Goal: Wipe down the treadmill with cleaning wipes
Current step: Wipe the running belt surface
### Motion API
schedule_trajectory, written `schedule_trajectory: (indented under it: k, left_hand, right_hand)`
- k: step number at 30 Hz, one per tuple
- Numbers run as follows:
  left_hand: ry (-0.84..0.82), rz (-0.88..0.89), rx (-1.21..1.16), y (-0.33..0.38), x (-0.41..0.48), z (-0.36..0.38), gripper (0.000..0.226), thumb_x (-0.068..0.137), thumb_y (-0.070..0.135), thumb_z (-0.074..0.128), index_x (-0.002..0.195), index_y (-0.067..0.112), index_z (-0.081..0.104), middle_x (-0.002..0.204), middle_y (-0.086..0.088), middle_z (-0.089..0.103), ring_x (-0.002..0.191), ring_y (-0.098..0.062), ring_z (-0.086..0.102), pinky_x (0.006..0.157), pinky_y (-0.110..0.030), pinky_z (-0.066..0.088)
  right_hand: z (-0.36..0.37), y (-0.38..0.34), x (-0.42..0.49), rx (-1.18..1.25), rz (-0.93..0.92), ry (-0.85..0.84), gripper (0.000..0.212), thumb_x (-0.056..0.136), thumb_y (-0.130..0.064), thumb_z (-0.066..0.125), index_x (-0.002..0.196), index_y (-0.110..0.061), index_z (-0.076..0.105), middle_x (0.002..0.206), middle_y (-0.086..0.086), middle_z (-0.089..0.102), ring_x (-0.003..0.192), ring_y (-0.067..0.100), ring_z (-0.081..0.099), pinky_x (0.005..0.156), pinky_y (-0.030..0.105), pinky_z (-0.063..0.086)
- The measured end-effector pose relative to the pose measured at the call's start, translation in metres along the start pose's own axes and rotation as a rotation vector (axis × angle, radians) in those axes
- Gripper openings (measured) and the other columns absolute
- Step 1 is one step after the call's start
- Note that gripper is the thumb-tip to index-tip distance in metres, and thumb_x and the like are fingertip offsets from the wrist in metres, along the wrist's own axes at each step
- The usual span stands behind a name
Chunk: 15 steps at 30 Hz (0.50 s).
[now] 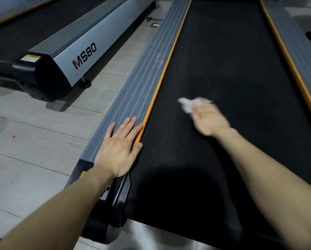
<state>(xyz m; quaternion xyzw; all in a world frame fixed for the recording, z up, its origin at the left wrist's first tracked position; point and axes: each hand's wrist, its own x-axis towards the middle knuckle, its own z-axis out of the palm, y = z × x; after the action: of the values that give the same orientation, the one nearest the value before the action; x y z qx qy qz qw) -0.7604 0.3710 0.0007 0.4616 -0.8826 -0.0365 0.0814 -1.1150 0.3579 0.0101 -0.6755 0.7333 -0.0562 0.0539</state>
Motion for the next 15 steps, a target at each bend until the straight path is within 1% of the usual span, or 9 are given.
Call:
schedule_trajectory:
  k: [1,2,3,5,7,8,10,13,15]
  left_hand:
    - [0.004,0.000,0.001,0.000,0.000,0.000,0.065,0.111,0.057,0.020,0.172,0.035,0.017,0.181,0.011,0.005,0.165,-0.005,-0.007,0.134,-0.052,0.004]
    - [0.004,0.001,0.005,-0.002,0.000,0.000,0.065,0.111,0.057,0.020,0.172,0.035,0.018,0.181,0.011,0.005,0.165,-0.005,-0.007,0.134,-0.052,0.004]
    - [0.000,0.001,0.010,-0.003,0.000,0.000,0.065,0.111,0.057,0.020,0.172,0.034,0.017,0.181,0.011,0.005,0.165,-0.005,-0.007,0.134,-0.052,0.004]
    - [-0.005,-0.001,0.018,-0.004,0.000,0.001,0.065,0.111,0.057,0.019,0.172,0.035,0.017,0.181,0.011,0.004,0.165,-0.005,-0.007,0.134,-0.052,0.004]
    - [-0.010,-0.003,0.023,-0.003,0.000,0.000,0.065,0.111,0.057,0.018,0.172,0.035,0.015,0.181,0.011,0.003,0.165,-0.005,-0.008,0.134,-0.052,0.003]
    - [-0.015,-0.004,0.028,-0.002,0.000,0.000,0.065,0.111,0.057,0.017,0.172,0.035,0.015,0.181,0.011,0.003,0.165,-0.005,-0.009,0.134,-0.052,0.003]
    - [-0.021,-0.006,0.035,-0.002,0.000,0.000,0.065,0.111,0.058,0.017,0.172,0.035,0.015,0.180,0.011,0.003,0.165,-0.004,-0.009,0.135,-0.052,0.003]
    - [-0.001,-0.005,0.044,-0.004,0.002,0.000,0.065,0.111,0.059,0.018,0.172,0.036,0.017,0.180,0.012,0.006,0.165,-0.004,-0.007,0.135,-0.052,0.004]
    - [0.004,0.000,0.059,-0.006,0.004,0.000,0.066,0.110,0.060,0.019,0.172,0.037,0.019,0.180,0.012,0.008,0.165,-0.004,-0.005,0.135,-0.051,0.005]
  right_hand:
    - [-0.007,0.031,-0.001,0.008,0.270,0.009,0.076,0.104,-0.061,0.001,0.166,-0.027,0.029,0.165,0.017,0.036,0.151,0.040,0.035,0.127,0.053,0.027]
    - [-0.004,0.044,-0.006,0.010,0.424,-0.003,0.080,0.104,-0.062,0.001,0.168,-0.020,0.024,0.171,0.019,0.027,0.157,0.039,0.026,0.130,0.054,0.020]
    - [0.000,0.033,-0.019,0.014,0.416,0.009,0.082,0.104,-0.061,0.007,0.167,-0.010,0.024,0.171,0.023,0.025,0.159,0.041,0.022,0.130,0.056,0.017]
    - [0.012,-0.022,-0.050,0.032,0.030,0.069,0.081,0.103,-0.058,0.022,0.160,-0.003,0.037,0.166,0.025,0.036,0.154,0.044,0.032,0.129,0.056,0.022]
    - [0.022,-0.066,-0.093,0.087,-0.386,-0.096,0.073,0.106,-0.059,0.027,0.165,-0.017,0.034,0.174,0.008,0.027,0.162,0.027,0.021,0.133,0.046,0.012]
    - [0.018,-0.065,-0.103,0.066,-0.465,-0.143,0.072,0.107,-0.062,0.024,0.167,-0.023,0.029,0.177,0.000,0.019,0.164,0.017,0.013,0.134,0.040,0.005]
    - [0.005,-0.014,-0.095,-0.008,-0.235,-0.072,0.079,0.104,-0.066,0.012,0.168,-0.022,0.025,0.177,0.001,0.020,0.164,0.015,0.011,0.133,0.039,0.005]
    - [-0.016,0.100,-0.085,-0.061,0.479,-0.029,0.093,0.096,-0.070,-0.004,0.169,-0.016,0.019,0.177,0.012,0.013,0.164,0.027,0.007,0.132,0.047,0.005]
    - [-0.014,0.110,-0.089,0.009,0.650,-0.035,0.088,0.100,-0.067,-0.001,0.170,-0.015,0.014,0.178,0.013,0.007,0.164,0.029,0.002,0.132,0.050,0.002]
